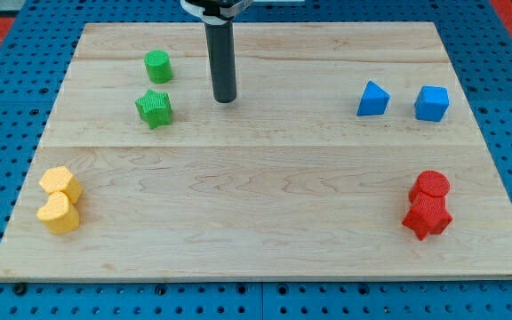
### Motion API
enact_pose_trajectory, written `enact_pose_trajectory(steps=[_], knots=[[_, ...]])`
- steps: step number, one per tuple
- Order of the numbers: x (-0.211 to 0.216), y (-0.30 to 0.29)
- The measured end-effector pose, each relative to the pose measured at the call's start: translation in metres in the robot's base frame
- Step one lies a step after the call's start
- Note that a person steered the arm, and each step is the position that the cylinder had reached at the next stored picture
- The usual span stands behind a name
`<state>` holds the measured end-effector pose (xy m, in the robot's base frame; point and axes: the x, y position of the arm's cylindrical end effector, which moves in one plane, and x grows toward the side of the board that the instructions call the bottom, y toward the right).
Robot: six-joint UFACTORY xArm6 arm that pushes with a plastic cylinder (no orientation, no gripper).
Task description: Push the green circle closer to the green star
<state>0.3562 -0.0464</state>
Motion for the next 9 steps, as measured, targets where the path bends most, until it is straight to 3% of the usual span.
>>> enact_pose_trajectory(steps=[2, 3, 4, 6, 7, 9], knots=[[-0.014, 0.0], [-0.061, -0.02], [-0.082, -0.091], [-0.059, -0.161], [-0.026, -0.15], [0.006, -0.221]])
